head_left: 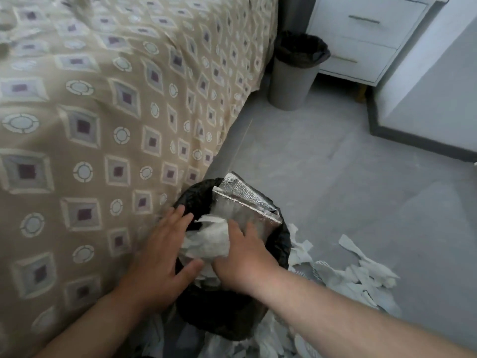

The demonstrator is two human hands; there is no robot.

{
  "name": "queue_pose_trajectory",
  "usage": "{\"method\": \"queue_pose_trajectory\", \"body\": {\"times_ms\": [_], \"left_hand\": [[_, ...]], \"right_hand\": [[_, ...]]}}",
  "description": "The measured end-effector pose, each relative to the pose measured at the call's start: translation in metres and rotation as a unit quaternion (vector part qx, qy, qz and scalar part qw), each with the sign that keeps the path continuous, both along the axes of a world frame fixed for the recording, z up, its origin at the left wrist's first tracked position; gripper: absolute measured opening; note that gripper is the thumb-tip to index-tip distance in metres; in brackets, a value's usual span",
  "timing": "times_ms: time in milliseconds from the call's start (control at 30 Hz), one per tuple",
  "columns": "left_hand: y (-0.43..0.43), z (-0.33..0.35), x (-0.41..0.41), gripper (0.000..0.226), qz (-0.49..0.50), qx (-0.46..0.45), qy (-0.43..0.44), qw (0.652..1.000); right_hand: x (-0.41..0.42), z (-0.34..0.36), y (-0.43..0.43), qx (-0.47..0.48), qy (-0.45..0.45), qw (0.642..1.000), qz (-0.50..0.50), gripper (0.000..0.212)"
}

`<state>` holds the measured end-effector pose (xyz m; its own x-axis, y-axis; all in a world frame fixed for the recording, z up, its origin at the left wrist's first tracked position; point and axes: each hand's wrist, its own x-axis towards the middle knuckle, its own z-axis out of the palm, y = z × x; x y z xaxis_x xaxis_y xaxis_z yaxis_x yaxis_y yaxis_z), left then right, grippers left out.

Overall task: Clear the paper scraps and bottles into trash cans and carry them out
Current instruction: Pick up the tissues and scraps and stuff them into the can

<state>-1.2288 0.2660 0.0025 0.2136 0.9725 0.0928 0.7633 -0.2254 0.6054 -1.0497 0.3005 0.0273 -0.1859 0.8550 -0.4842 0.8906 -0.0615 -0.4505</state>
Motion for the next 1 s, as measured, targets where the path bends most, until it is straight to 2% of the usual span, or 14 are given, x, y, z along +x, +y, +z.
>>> {"method": "queue_pose_trajectory", "body": {"times_ms": [67,133,200,333,367,433,533,600,700,833,1000], "left_hand": [[0.009,0.035,0.015,0.076,-0.068,0.090,0.057,0.992],[0.016,0.073,0.045,0.071,-0.139,0.125,0.074,0.980],[0.016,0.102,0.080,0.065,-0.209,0.132,0.083,0.965],[0.014,0.108,0.166,0.053,-0.345,0.163,0.163,0.910],[0.014,0.098,0.187,0.051,-0.362,0.153,0.174,0.903],[0.014,0.068,0.227,0.052,-0.358,0.101,0.178,0.911],[0.005,0.012,0.272,0.069,-0.282,-0.014,0.144,0.948],[-0.006,-0.029,0.293,0.067,-0.247,-0.086,0.137,0.956],[-0.021,-0.084,0.310,0.084,-0.231,-0.164,0.210,0.936],[-0.025,-0.124,0.318,0.109,-0.217,-0.229,0.322,0.893],[-0.020,-0.139,0.330,0.119,-0.251,-0.263,0.358,0.860]], "right_hand": [[0.034,0.033,-0.008,0.071,0.012,0.996,0.050,0.075],[0.084,0.061,-0.015,0.119,0.017,0.991,0.061,0.058],[0.141,0.079,-0.018,0.125,-0.005,0.991,0.052,0.051],[0.253,0.069,-0.039,0.084,-0.061,0.991,-0.085,0.041],[0.276,0.059,-0.049,0.061,-0.063,0.988,-0.127,0.036],[0.314,0.031,-0.070,-0.003,-0.075,0.983,-0.167,0.034],[0.351,-0.004,-0.097,-0.111,-0.119,0.976,-0.145,0.038],[0.368,-0.022,-0.109,-0.141,-0.135,0.971,-0.141,0.037],[0.381,-0.051,-0.120,-0.169,-0.134,0.963,-0.161,0.038],[0.387,-0.086,-0.129,-0.196,-0.117,0.952,-0.203,0.053],[0.384,-0.114,-0.123,-0.189,-0.100,0.949,-0.232,0.052]]}}
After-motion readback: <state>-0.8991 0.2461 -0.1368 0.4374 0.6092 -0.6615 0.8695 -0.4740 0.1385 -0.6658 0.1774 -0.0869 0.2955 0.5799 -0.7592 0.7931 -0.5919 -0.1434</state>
